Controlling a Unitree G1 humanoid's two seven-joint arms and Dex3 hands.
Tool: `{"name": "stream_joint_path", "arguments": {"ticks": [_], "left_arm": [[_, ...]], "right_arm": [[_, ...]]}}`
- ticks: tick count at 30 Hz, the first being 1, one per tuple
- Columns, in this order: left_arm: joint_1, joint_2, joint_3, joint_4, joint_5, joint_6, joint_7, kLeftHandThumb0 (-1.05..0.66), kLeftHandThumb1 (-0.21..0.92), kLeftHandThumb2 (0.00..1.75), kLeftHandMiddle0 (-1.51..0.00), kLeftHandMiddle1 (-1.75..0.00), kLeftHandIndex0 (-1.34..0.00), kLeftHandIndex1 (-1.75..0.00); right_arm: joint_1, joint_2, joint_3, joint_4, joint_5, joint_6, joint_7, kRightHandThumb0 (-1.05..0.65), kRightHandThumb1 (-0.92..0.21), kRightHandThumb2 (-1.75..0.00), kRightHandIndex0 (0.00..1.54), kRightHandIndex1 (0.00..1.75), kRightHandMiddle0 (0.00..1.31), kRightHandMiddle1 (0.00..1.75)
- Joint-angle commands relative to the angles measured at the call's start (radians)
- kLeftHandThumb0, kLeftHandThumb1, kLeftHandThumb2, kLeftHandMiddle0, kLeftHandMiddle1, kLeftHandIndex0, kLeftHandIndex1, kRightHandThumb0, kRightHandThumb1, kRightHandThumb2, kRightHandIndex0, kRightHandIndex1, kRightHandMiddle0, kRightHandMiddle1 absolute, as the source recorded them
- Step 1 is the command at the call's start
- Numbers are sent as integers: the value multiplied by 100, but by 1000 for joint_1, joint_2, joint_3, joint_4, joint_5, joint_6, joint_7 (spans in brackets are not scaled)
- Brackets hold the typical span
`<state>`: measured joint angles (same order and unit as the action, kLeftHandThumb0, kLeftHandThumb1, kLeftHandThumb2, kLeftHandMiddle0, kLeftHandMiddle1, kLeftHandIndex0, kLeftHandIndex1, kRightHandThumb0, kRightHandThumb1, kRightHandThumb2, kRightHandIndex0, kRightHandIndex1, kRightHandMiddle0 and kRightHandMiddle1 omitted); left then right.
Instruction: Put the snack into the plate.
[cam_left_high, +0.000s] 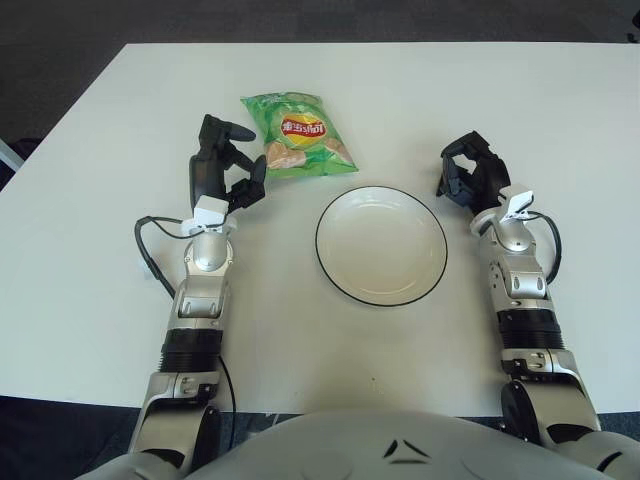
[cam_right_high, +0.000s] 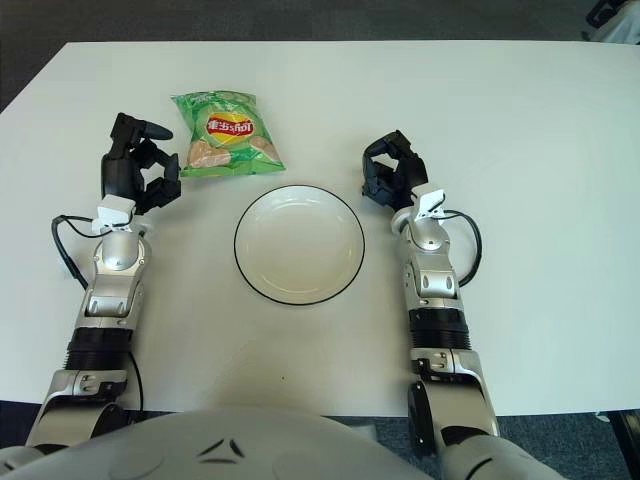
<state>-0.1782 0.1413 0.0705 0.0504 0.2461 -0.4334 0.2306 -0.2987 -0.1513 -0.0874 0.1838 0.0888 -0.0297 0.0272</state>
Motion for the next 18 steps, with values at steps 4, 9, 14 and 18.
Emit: {"name": "stream_joint_path", "arguments": {"ticks": [4,9,14,18], "left_arm": [[-4,143,14,166,194,-164,108,-36,90,36,-73,-175,-41,-155],[-77,239,12,244,313,-257,212,-36,92,31,-71,-175,-43,-151],[-172,300,-3,327,382,-344,309,-36,92,29,-70,-174,-45,-149],[-223,328,-15,375,420,-365,356,-36,92,27,-72,-166,-47,-147]], "right_arm": [[139,46,17,103,-13,42,-8,-38,-69,-83,97,175,35,175],[136,45,18,110,-15,38,-6,-38,-68,-84,97,175,35,175],[136,43,19,113,-15,34,-3,-38,-68,-84,97,175,35,175],[136,40,21,115,-14,32,-1,-38,-68,-84,97,175,35,175]]}}
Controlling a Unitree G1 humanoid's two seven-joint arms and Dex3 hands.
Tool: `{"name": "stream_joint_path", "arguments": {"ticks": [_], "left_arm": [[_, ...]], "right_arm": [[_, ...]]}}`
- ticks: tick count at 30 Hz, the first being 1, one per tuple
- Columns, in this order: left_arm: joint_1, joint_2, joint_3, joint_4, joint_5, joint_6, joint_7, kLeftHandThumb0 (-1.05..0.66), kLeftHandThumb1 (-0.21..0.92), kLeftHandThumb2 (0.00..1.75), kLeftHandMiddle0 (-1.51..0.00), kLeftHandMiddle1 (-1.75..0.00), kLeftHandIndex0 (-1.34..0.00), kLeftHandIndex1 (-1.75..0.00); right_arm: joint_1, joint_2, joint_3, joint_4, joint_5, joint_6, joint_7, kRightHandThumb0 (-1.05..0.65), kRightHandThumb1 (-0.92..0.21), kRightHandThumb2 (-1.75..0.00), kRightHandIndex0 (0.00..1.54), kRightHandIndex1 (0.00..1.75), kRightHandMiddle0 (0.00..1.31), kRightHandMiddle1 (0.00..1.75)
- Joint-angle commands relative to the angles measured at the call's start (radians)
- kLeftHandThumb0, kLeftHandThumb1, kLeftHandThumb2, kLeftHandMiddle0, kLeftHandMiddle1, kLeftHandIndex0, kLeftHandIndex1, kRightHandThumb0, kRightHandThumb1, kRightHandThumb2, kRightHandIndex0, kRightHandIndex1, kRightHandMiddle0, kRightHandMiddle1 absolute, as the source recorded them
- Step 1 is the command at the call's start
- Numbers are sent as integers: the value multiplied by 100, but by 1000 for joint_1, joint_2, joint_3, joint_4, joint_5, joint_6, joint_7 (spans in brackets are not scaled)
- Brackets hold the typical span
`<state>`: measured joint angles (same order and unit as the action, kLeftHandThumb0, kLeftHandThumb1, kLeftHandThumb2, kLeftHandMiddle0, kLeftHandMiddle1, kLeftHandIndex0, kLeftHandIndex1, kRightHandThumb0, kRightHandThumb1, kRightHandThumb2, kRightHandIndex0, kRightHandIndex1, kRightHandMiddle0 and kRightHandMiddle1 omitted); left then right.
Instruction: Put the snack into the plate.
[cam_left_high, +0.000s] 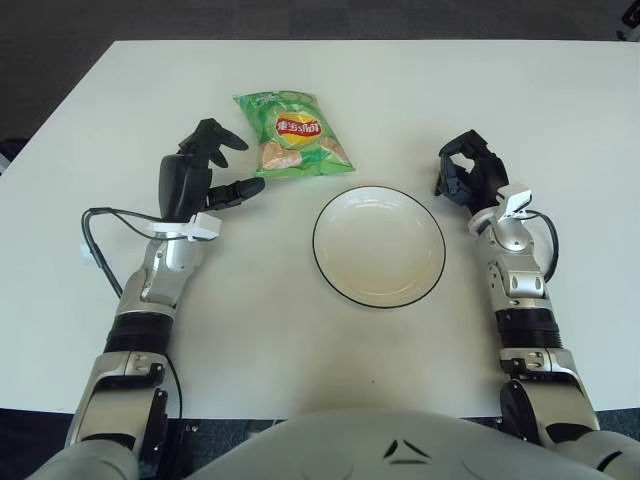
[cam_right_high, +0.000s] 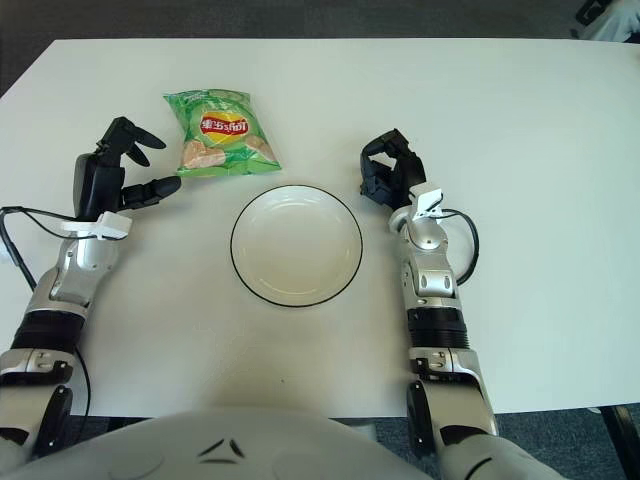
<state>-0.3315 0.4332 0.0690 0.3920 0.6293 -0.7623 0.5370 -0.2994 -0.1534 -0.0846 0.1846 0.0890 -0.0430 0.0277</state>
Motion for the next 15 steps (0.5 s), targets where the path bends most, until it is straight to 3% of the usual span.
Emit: {"name": "stream_joint_path", "arguments": {"ticks": [1,7,10,12,15], "left_arm": [[-79,42,-15,41,43,-35,56,-36,92,26,-72,-162,-47,-146],[-143,98,-33,76,81,-5,60,-36,92,25,-74,-131,-49,-144],[-229,162,-69,168,141,-51,112,-36,92,26,-74,-121,-48,-145],[-292,196,-101,234,179,-101,157,-19,92,22,-69,-127,-46,-135],[-340,235,-146,260,266,-90,236,-7,92,22,-64,-132,-42,-132]], "right_arm": [[136,42,18,115,-15,44,-1,-38,-68,-84,97,175,35,175],[137,38,20,116,-17,39,3,-38,-68,-84,96,175,35,175],[138,37,22,114,-17,37,4,-38,-68,-84,96,175,35,175],[139,37,23,113,-17,36,5,-38,-68,-84,96,175,35,175],[140,37,24,111,-18,36,5,-38,-69,-83,96,175,35,175]]}}
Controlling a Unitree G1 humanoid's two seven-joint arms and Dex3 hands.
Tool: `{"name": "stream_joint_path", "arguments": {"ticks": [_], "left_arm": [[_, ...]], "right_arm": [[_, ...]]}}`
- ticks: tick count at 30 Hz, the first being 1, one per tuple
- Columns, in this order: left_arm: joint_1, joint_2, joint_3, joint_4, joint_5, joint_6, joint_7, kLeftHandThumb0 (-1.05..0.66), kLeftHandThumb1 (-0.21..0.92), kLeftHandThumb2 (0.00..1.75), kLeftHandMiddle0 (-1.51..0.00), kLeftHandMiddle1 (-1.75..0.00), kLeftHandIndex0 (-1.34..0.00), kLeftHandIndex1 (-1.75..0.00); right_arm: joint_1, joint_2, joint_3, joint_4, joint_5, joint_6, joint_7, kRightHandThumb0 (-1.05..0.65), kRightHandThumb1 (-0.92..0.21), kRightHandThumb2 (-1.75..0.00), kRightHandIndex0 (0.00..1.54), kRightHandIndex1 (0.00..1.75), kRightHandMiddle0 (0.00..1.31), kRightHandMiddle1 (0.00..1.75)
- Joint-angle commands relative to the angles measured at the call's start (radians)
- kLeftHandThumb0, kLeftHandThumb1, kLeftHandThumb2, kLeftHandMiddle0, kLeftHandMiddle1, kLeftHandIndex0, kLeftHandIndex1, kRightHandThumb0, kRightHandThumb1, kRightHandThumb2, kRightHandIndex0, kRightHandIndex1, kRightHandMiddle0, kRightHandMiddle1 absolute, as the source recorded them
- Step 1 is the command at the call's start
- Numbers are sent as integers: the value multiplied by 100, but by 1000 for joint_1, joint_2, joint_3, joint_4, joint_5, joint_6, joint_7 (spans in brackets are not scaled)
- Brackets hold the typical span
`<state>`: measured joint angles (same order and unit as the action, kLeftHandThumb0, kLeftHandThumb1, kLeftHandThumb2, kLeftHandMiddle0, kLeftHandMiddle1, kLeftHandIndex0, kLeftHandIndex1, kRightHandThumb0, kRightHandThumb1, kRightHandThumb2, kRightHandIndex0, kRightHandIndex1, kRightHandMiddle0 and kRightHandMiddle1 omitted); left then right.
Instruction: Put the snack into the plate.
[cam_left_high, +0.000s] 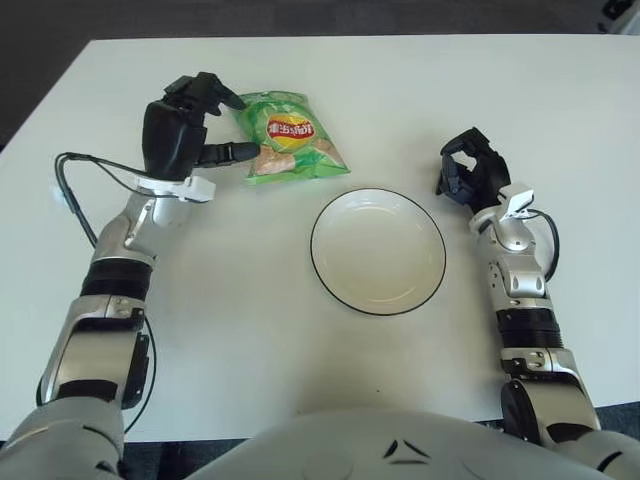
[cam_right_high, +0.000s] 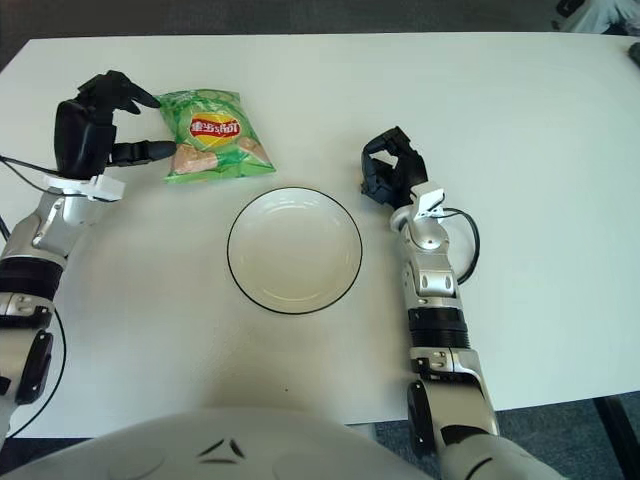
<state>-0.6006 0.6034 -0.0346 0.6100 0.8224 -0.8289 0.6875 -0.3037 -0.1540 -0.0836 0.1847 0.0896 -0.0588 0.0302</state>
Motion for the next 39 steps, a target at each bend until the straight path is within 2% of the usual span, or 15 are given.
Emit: {"name": "stream_joint_path", "arguments": {"ticks": [1,4,5,6,7,9,10,13,21,25,31,39], "left_arm": [[-82,77,-60,47,110,-5,116,-4,92,22,-63,-133,-41,-132],[-152,129,-154,94,269,88,229,-2,92,25,-59,-131,-34,-142],[-169,137,-177,116,293,99,251,-9,90,23,-54,-118,-30,-133],[-193,141,-204,154,311,102,267,-19,90,17,-53,-90,-30,-109],[-212,144,-227,184,324,105,284,-24,90,14,-52,-75,-29,-98],[-261,138,-275,271,340,96,305,-36,89,6,-51,-33,-29,-68],[-279,137,-292,303,340,83,317,-40,89,4,-48,-21,-29,-57],[-316,140,-336,355,345,58,357,-43,89,1,-44,-7,-32,-42],[-434,188,-467,415,404,-25,429,-45,92,8,-42,-1,-40,-24],[-478,224,-512,431,411,-62,343,-47,92,7,-34,0,-34,-17],[-528,257,-557,448,401,-117,214,-51,91,2,-12,0,-23,-6],[-568,250,-579,474,372,-153,106,-57,91,1,-4,0,-20,-3]], "right_arm": [[144,37,23,111,-19,51,3,-38,-69,-83,96,175,35,175],[146,37,25,109,-21,50,2,-38,-69,-83,96,175,35,175],[147,37,25,108,-21,50,2,-38,-69,-83,96,175,35,175],[148,37,26,107,-22,49,2,-38,-69,-83,96,175,35,175],[148,37,27,107,-23,49,1,-38,-69,-83,96,175,35,175],[148,36,28,107,-25,49,1,-38,-69,-83,95,175,34,175],[150,36,29,105,-26,49,0,-38,-69,-83,95,175,34,175],[152,37,32,101,-29,49,-1,-38,-69,-83,95,175,34,175],[156,36,36,95,-31,49,-4,-38,-69,-82,95,175,34,175],[155,36,37,96,-31,48,-4,-38,-69,-82,94,175,34,175],[154,35,39,95,-31,49,-4,-38,-70,-82,94,175,34,175],[155,34,40,96,-30,46,-4,-38,-70,-82,94,175,34,175]]}}
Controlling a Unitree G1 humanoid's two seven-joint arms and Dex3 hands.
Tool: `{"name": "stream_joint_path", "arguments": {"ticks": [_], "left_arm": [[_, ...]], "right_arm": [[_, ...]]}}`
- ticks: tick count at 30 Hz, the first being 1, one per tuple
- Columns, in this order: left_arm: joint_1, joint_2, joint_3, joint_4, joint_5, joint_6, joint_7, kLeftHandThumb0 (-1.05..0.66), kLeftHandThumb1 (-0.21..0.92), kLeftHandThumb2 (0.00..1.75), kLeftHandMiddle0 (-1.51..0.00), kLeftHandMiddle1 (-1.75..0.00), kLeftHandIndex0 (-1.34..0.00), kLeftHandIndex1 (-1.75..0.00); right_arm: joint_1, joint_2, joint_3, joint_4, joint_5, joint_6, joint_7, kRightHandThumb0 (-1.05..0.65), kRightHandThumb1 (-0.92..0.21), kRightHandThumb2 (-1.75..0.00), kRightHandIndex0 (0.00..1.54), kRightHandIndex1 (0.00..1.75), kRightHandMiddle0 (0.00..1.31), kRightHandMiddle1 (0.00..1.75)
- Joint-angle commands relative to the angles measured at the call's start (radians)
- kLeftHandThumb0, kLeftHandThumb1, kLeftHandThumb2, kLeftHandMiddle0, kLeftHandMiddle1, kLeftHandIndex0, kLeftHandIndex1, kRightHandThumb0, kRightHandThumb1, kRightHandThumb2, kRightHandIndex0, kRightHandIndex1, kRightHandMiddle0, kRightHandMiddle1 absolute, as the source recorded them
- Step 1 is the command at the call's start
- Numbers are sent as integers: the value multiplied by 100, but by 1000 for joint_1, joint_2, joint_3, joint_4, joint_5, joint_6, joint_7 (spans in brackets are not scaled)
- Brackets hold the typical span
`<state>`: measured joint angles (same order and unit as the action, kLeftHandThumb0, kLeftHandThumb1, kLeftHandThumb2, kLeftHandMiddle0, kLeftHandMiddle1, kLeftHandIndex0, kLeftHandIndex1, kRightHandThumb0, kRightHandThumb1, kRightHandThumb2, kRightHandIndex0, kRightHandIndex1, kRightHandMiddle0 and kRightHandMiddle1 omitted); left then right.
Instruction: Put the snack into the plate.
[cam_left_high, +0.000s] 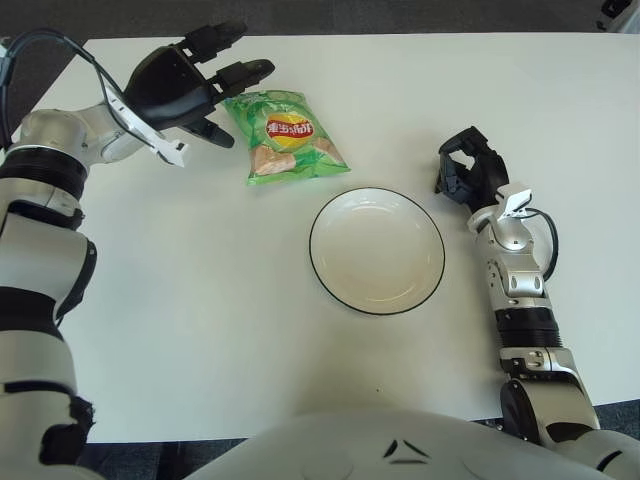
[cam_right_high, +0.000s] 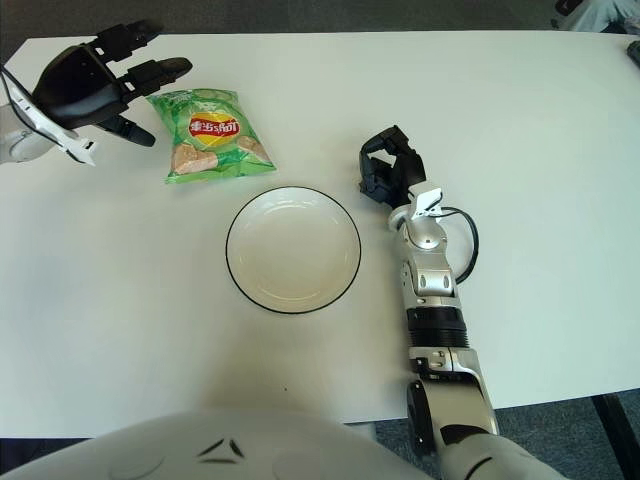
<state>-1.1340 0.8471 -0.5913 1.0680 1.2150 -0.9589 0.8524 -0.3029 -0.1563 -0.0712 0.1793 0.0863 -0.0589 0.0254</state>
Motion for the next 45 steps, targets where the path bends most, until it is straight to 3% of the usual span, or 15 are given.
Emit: {"name": "stream_joint_path", "arguments": {"ticks": [1,27,40,45], "left_arm": [[-44,-5,-30,32,-17,-20,-67,-58,91,1,-3,0,-20,-2],[-141,-106,-110,155,-55,-43,-327,-66,88,0,-3,0,-16,0],[-151,-154,-123,162,-56,-28,-363,-69,89,1,-3,0,-13,0],[-158,-182,-173,165,-4,10,-289,-74,91,2,-8,-2,-12,0]], "right_arm": [[154,36,28,102,-27,46,1,-38,-70,-82,94,175,34,175],[155,33,35,106,-30,38,-1,-38,-71,-80,92,175,33,175],[158,35,36,99,-32,40,-3,-38,-71,-80,92,175,33,175],[158,35,36,99,-33,41,-2,-38,-71,-80,92,175,33,175]]}}
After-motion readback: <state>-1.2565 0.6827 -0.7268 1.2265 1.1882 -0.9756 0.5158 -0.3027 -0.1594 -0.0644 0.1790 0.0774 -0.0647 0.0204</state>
